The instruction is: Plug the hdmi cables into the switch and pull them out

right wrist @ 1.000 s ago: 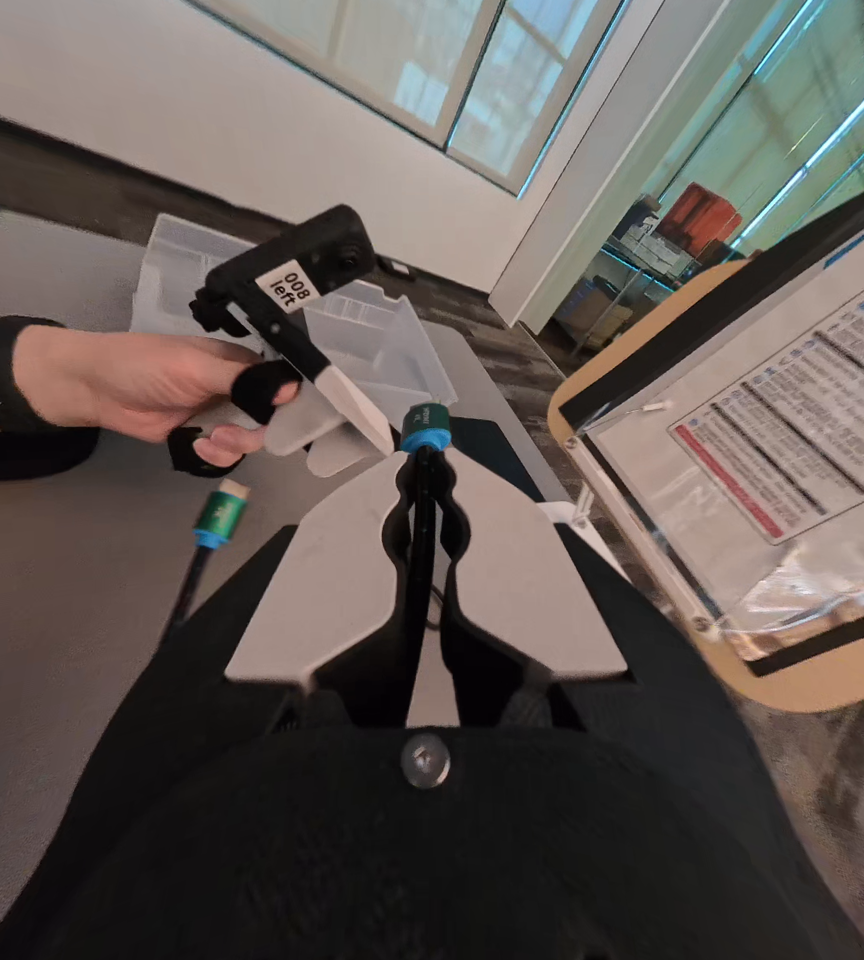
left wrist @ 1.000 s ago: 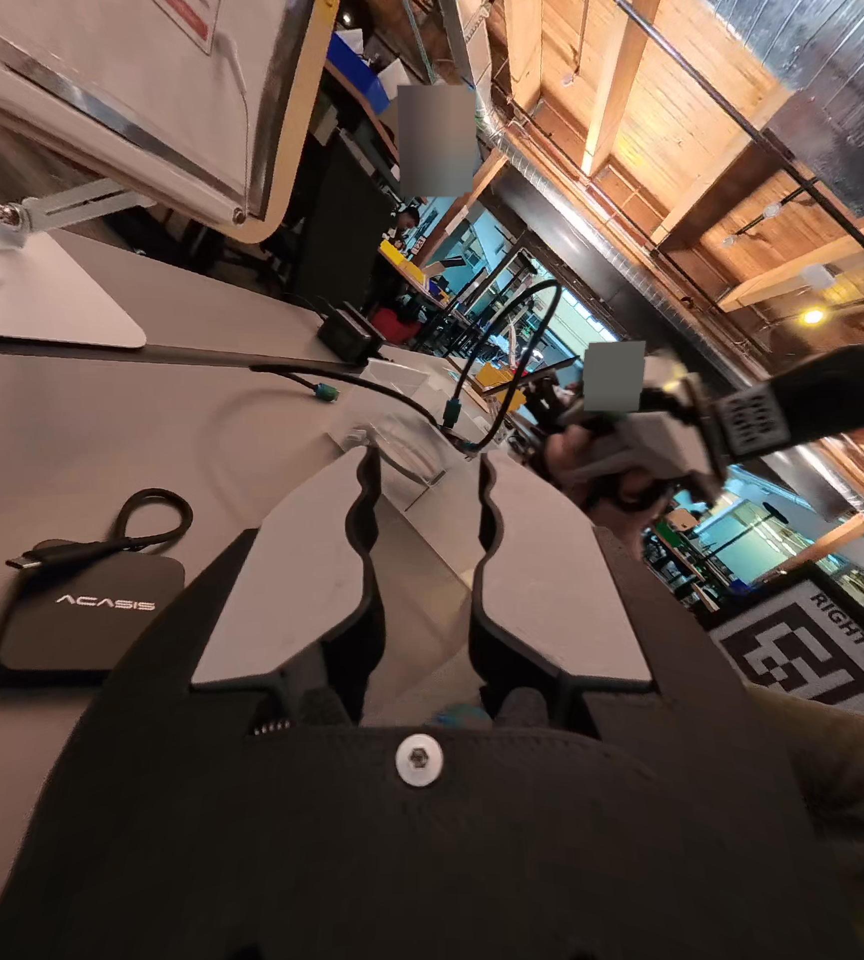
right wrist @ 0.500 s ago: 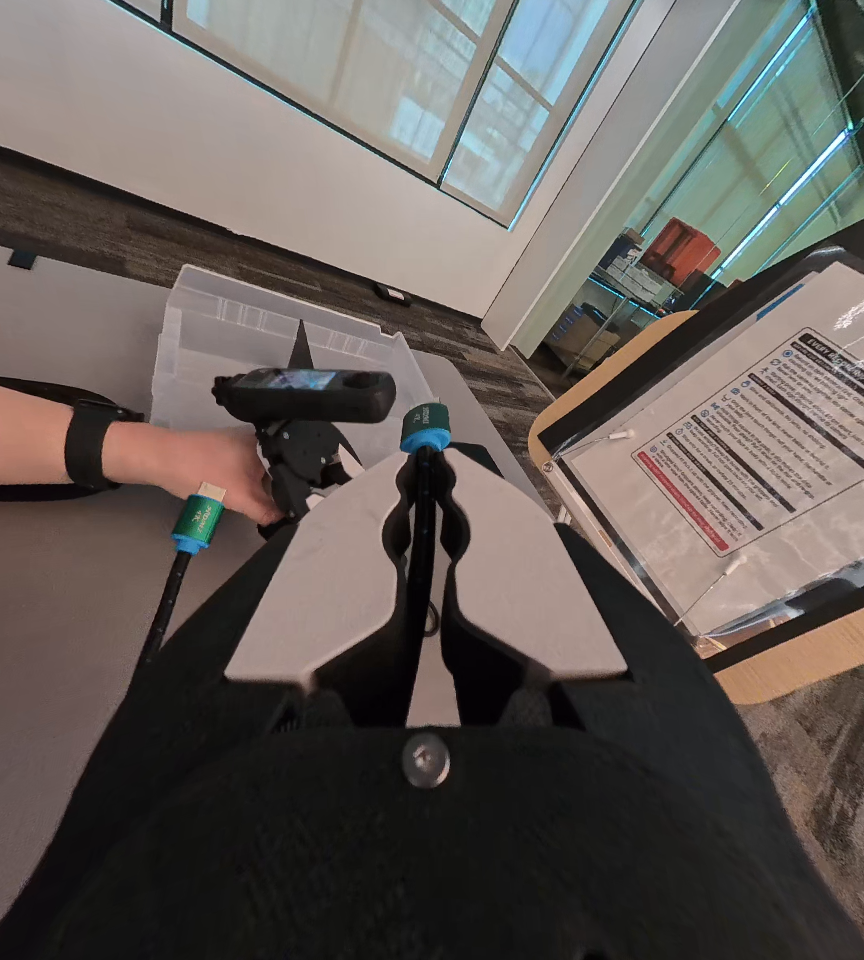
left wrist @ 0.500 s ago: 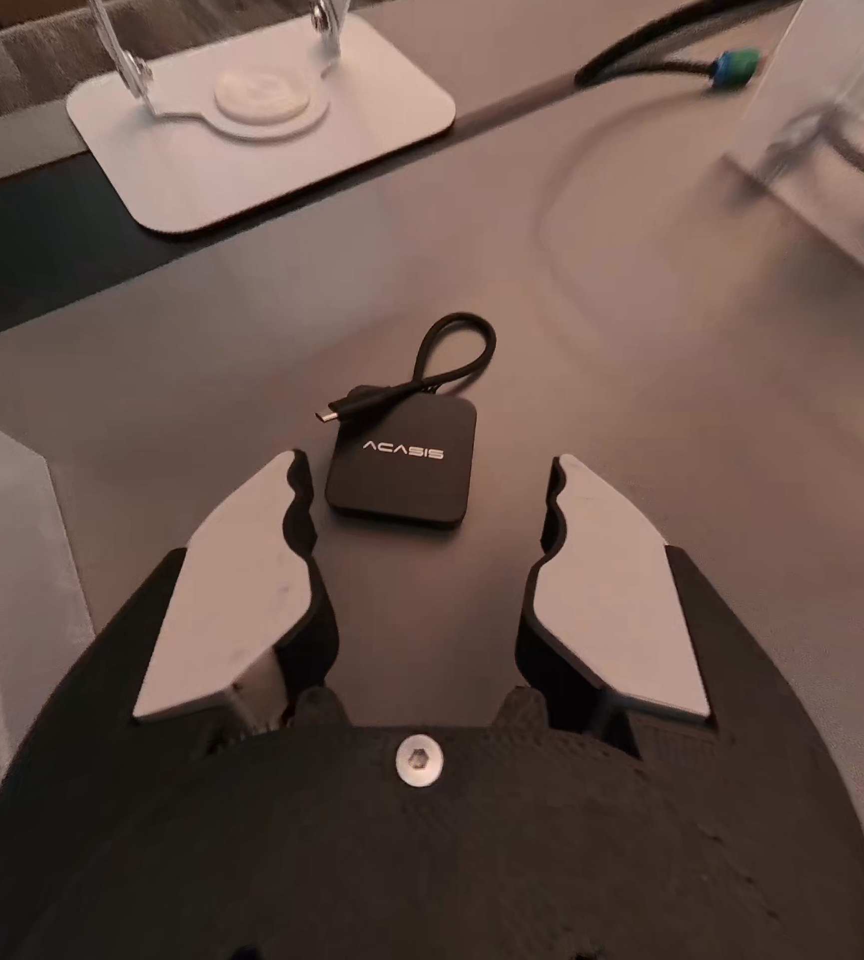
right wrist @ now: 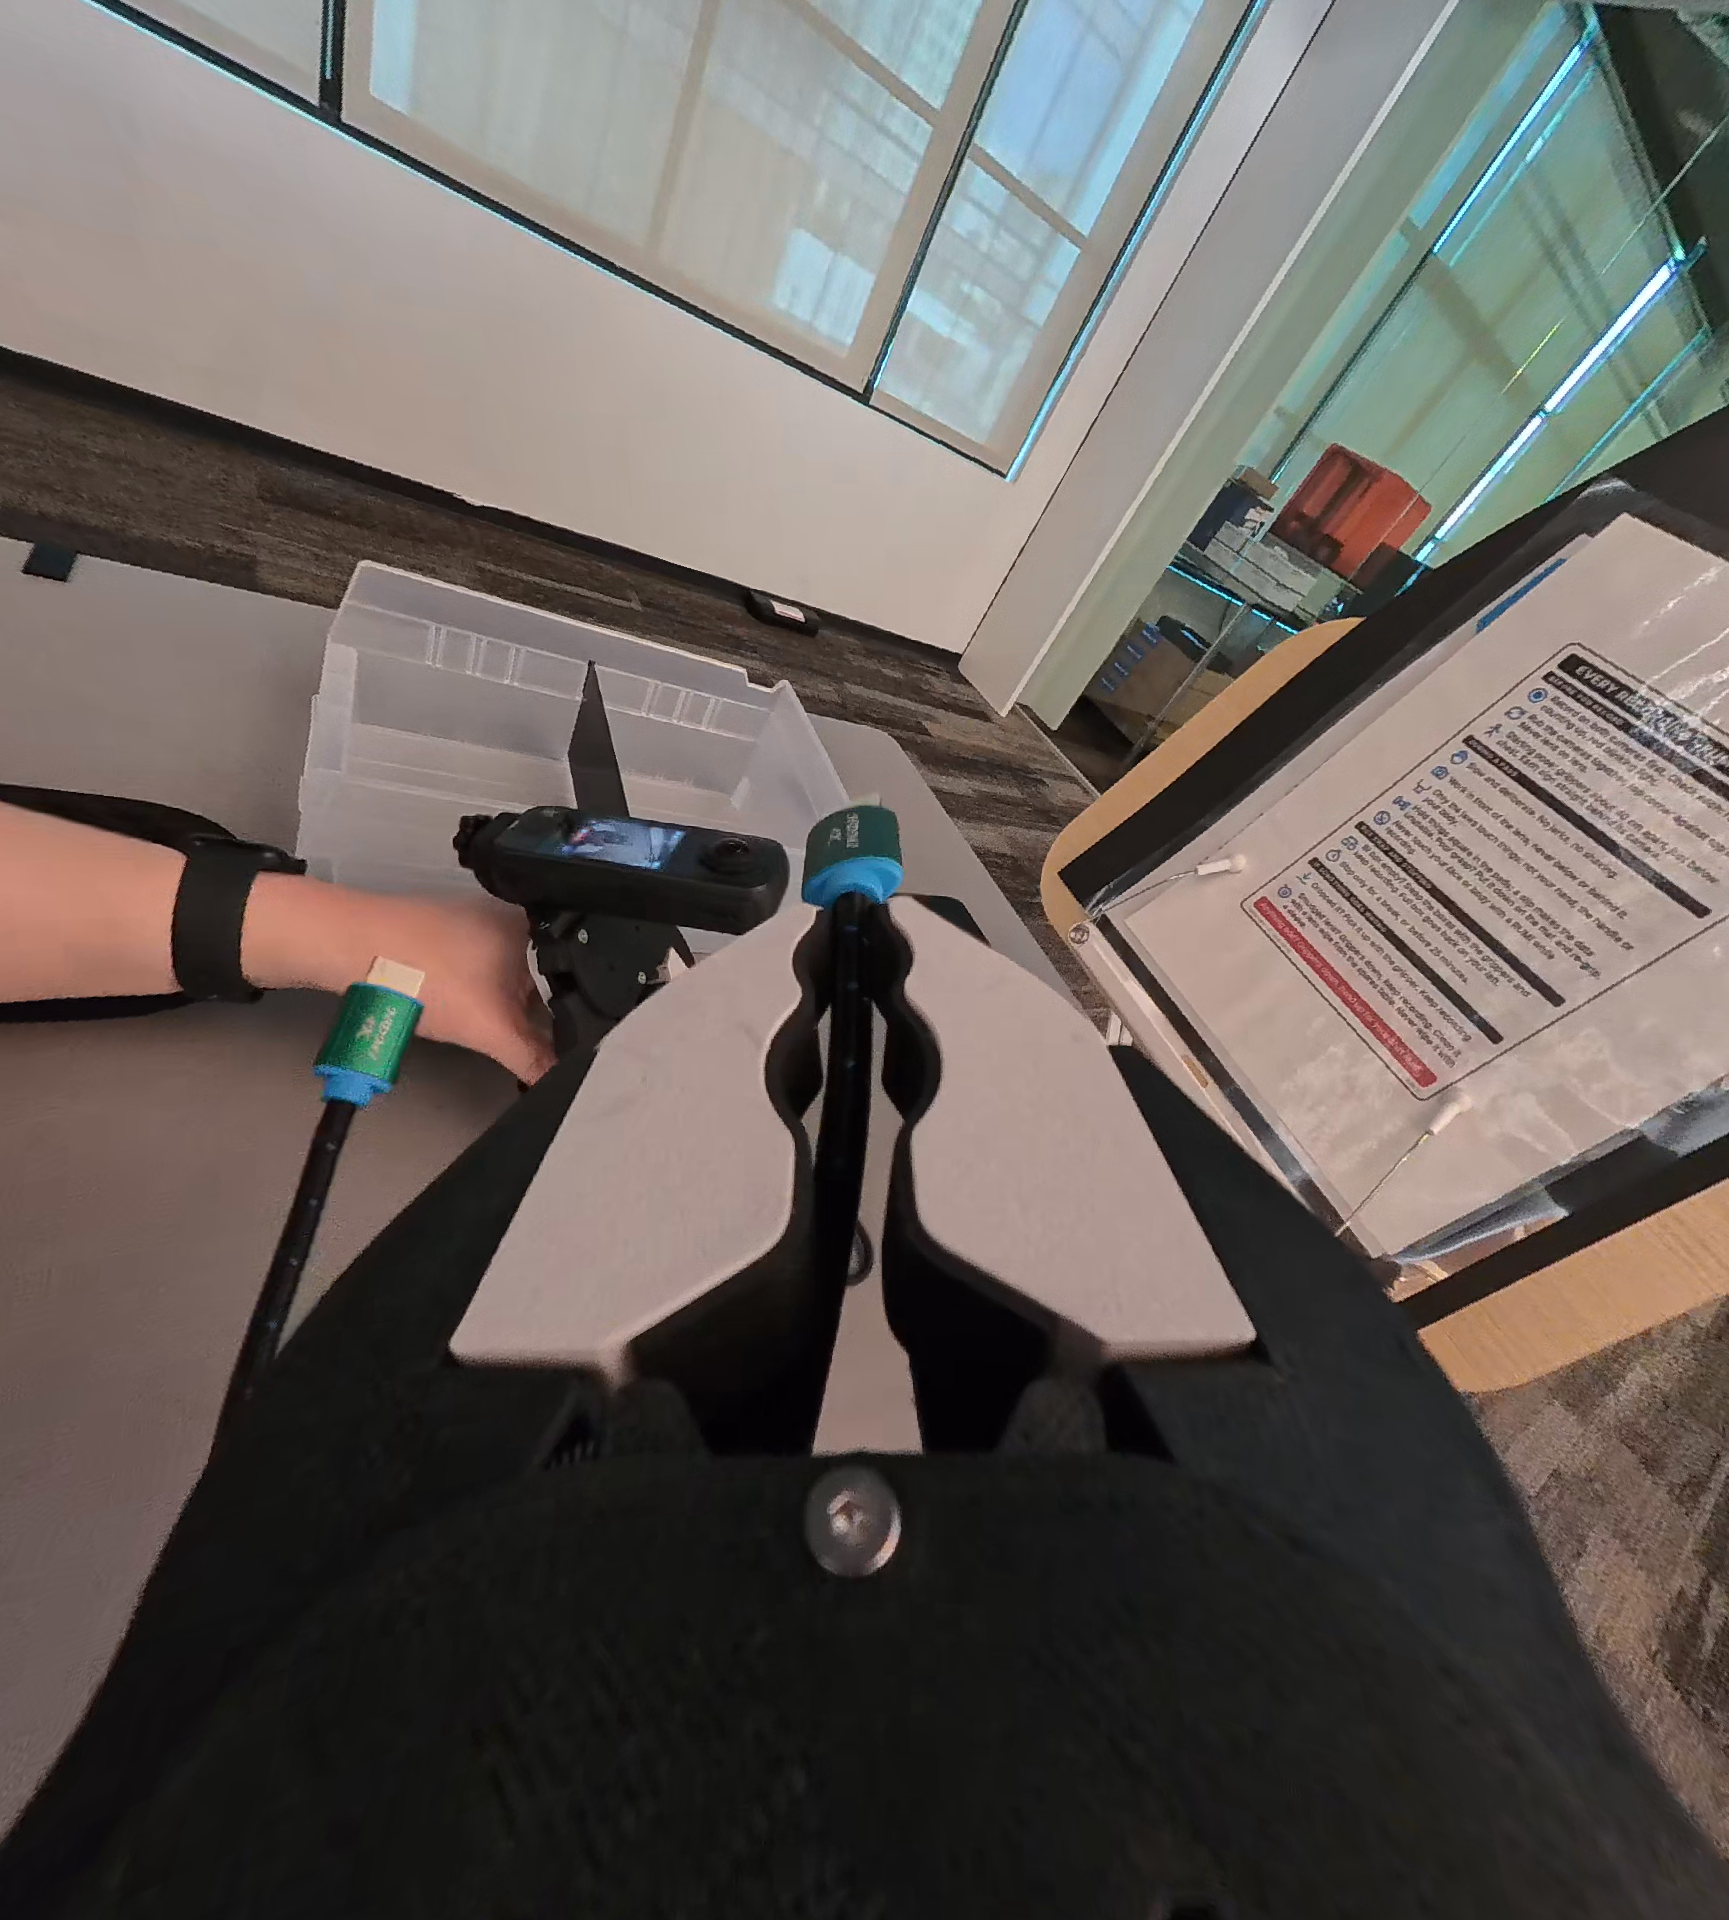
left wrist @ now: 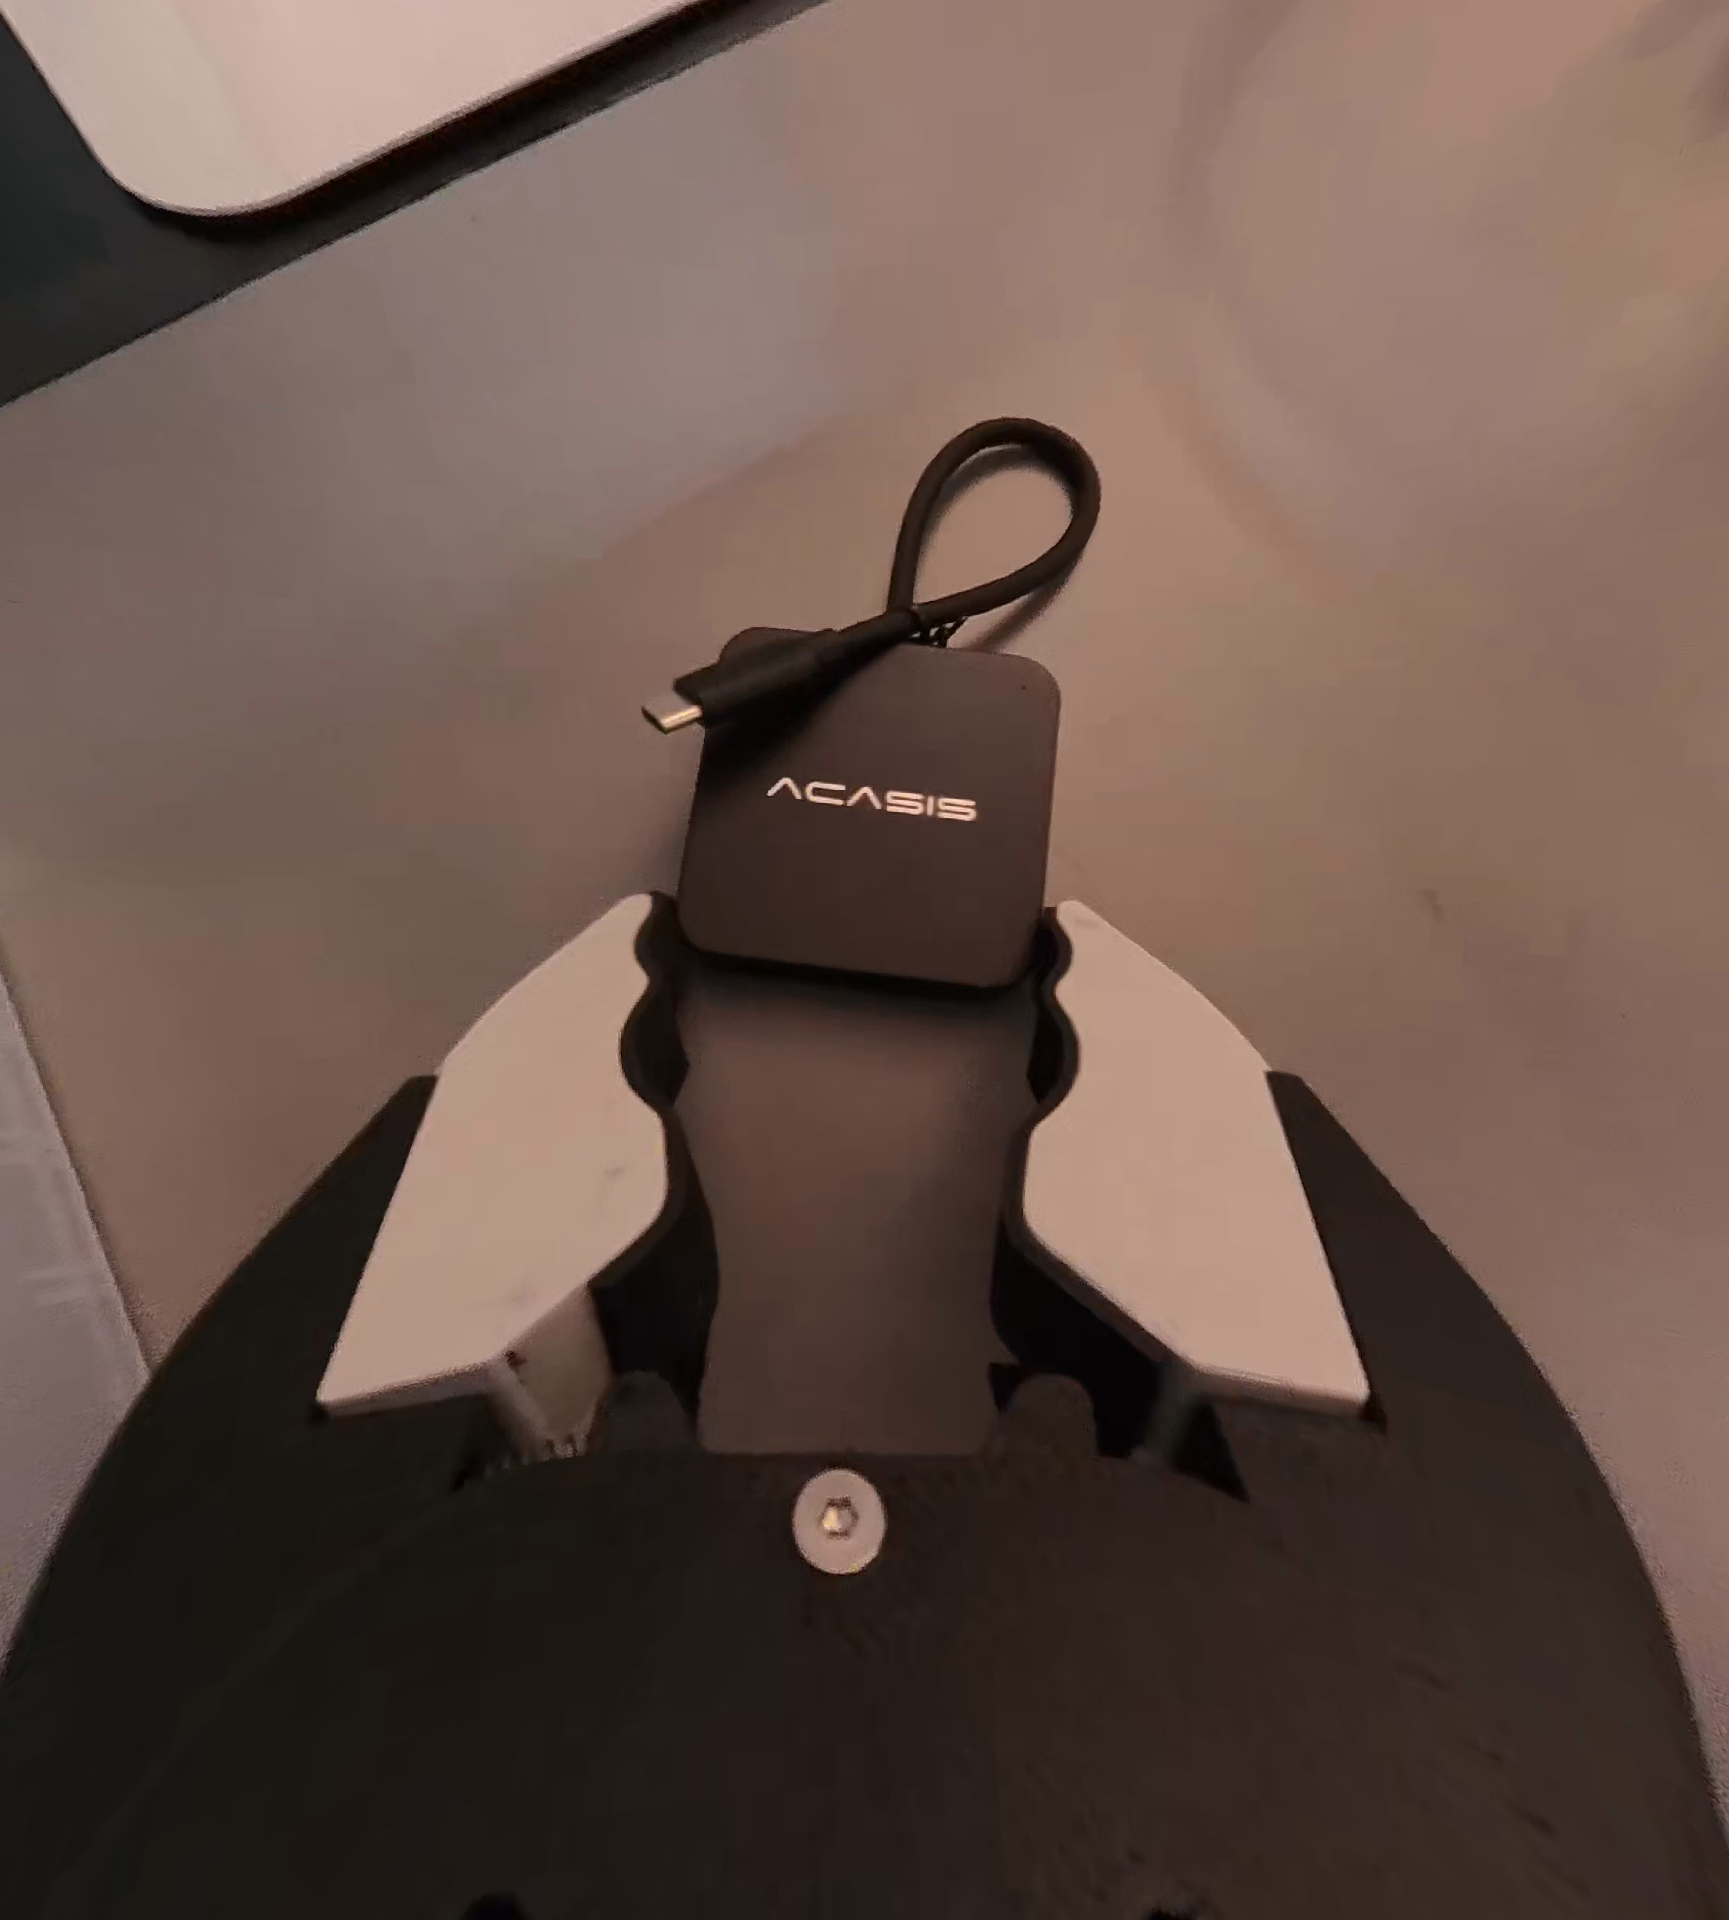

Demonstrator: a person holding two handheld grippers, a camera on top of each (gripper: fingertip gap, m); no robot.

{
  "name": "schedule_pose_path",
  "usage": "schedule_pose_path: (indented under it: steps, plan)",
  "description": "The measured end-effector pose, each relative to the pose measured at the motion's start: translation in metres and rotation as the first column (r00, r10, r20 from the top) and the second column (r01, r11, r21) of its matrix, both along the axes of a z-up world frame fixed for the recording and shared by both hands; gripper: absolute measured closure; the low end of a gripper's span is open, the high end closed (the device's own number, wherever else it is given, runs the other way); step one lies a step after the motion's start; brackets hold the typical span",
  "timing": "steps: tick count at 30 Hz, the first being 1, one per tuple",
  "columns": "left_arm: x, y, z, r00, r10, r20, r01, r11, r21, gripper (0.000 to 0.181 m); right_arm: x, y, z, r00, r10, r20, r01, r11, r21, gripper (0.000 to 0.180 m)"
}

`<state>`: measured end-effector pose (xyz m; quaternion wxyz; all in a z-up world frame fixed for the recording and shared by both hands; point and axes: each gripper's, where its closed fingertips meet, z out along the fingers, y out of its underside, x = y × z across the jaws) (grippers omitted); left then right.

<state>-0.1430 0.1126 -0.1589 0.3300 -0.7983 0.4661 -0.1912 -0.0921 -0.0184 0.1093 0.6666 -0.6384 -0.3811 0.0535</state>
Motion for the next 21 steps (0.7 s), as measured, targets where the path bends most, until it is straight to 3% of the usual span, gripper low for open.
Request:
schedule_pose_path:
  steps: [1, 4, 9, 11, 17, 21]
  plan:
    - [0.000, -0.001, 0.000, 1.000, -0.006, -0.007, 0.006, 1.000, -0.007, 0.116, 0.000, 0.001, -0.001, 1.000, -0.002, 0.002, 0.002, 1.000, -0.004, 0.172]
    - [0.003, -0.006, 0.002, 1.000, 0.009, 0.029, -0.007, 0.998, -0.064, 0.117, 0.001, 0.005, -0.008, 1.000, -0.008, -0.003, 0.008, 1.000, -0.028, 0.172]
    - [0.018, -0.023, 0.022, 0.959, 0.069, 0.276, 0.025, 0.946, -0.322, 0.117, 0.001, 0.021, -0.028, 0.999, -0.050, 0.014, 0.051, 0.994, -0.095, 0.173]
    - [0.020, -0.031, 0.023, 0.953, 0.052, 0.297, 0.068, 0.923, -0.379, 0.117, 0.001, 0.027, -0.037, 0.998, -0.061, 0.025, 0.064, 0.990, -0.122, 0.173]
    - [0.016, -0.041, 0.022, 0.983, -0.023, 0.180, 0.080, 0.944, -0.319, 0.117, 0.005, 0.033, -0.048, 0.996, -0.077, 0.041, 0.082, 0.985, -0.154, 0.173]
    - [-0.001, -0.053, 0.002, 0.979, -0.147, -0.142, 0.119, 0.975, -0.189, 0.117, 0.012, 0.033, -0.044, 0.996, -0.088, 0.034, 0.092, 0.985, -0.148, 0.173]
